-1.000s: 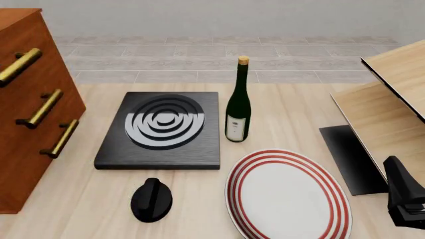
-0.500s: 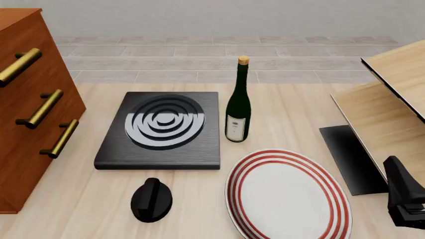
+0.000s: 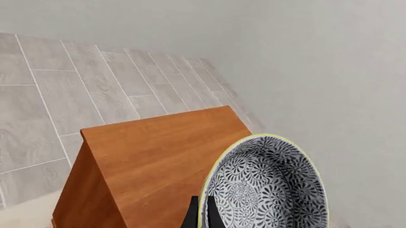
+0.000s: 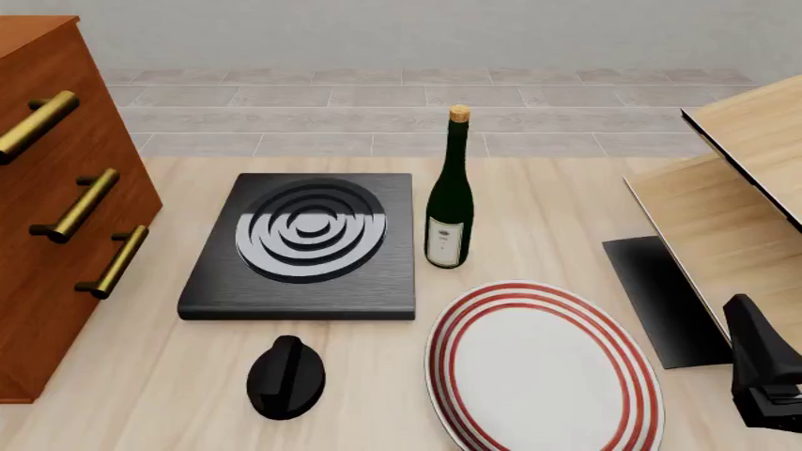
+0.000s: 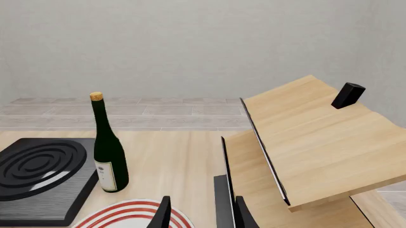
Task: Put the bowl on the top of the cabinet.
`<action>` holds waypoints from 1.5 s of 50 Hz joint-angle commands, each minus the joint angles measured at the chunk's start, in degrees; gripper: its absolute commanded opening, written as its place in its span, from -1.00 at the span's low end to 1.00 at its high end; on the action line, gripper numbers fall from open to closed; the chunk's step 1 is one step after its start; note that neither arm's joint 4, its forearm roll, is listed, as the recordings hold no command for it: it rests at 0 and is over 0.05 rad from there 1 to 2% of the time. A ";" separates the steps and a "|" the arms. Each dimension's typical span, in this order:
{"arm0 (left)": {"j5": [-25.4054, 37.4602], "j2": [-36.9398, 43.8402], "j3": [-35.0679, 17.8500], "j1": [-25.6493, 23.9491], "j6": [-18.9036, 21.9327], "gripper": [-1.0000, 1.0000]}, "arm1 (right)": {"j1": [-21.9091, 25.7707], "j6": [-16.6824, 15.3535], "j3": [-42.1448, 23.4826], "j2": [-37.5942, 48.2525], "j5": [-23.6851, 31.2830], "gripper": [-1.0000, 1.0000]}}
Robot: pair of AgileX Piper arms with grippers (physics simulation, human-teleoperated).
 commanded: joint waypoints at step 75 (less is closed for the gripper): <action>-1.75 -5.74 1.08 1.17 3.55 1.00 | 0.00 0.00 0.00 -0.01 0.00 1.00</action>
